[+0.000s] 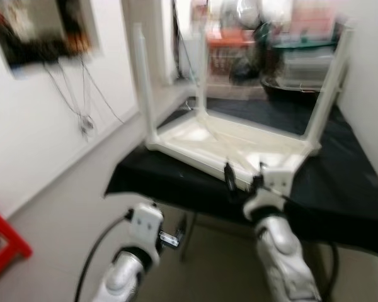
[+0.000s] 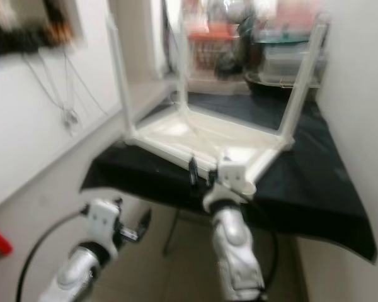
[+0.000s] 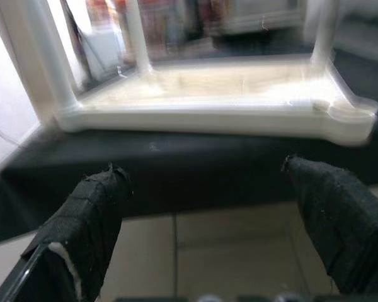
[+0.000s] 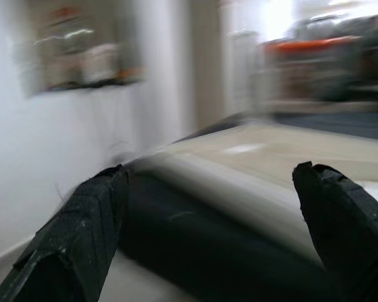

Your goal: Building children table

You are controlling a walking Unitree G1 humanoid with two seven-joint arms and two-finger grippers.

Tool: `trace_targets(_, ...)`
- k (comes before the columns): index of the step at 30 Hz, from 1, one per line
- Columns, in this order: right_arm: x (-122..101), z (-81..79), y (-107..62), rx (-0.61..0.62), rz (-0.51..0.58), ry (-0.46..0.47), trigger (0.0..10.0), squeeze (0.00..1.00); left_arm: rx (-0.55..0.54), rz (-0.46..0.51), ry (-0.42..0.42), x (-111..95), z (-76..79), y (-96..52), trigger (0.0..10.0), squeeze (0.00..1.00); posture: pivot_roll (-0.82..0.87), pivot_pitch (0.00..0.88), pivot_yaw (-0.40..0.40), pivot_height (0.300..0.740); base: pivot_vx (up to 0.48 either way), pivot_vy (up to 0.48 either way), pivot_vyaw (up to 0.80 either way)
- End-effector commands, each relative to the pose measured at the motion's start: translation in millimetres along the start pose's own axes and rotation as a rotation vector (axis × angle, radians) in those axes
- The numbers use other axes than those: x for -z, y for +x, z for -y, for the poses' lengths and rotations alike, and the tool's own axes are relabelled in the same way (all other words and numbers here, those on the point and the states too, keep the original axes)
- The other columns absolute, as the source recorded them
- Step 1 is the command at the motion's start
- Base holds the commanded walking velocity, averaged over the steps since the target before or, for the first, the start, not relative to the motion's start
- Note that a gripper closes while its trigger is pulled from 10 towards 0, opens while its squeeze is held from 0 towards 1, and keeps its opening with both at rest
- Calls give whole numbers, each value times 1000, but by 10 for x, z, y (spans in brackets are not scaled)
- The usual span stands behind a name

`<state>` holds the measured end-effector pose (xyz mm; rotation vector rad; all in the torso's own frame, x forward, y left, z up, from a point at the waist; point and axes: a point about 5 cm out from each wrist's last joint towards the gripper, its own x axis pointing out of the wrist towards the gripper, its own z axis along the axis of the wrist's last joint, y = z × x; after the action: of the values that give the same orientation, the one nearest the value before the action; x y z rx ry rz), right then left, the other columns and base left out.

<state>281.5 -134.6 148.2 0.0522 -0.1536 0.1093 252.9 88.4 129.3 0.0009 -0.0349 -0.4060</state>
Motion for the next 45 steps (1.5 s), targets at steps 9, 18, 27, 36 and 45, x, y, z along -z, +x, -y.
trace_targets(9,119,-276,-158,-121,-39,-71,10000,0,-46,-37,12,86,-38,-74,10000,0,-9,0,27,740,0,0,-444)
trace_targets(18,135,-260,-129,-107,-44,-70,10000,0,-37,-44,10,91,-36,-65,10000,0,-15,0,36,740,0,0,-796)
trace_targets(27,130,-270,-151,-102,-36,-73,10000,0,-54,-39,16,84,-54,-72,10000,0,-30,0,41,740,0,0,-350)
trace_targets(36,139,-240,-158,-64,-37,-62,10000,0,-72,-24,25,64,-83,-73,10000,0,-20,0,39,740,0,0,0)
trace_targets(45,162,-222,-161,-50,-46,-57,10000,0,-78,-24,32,71,-84,-74,10000,0,-15,0,37,740,0,0,-212)
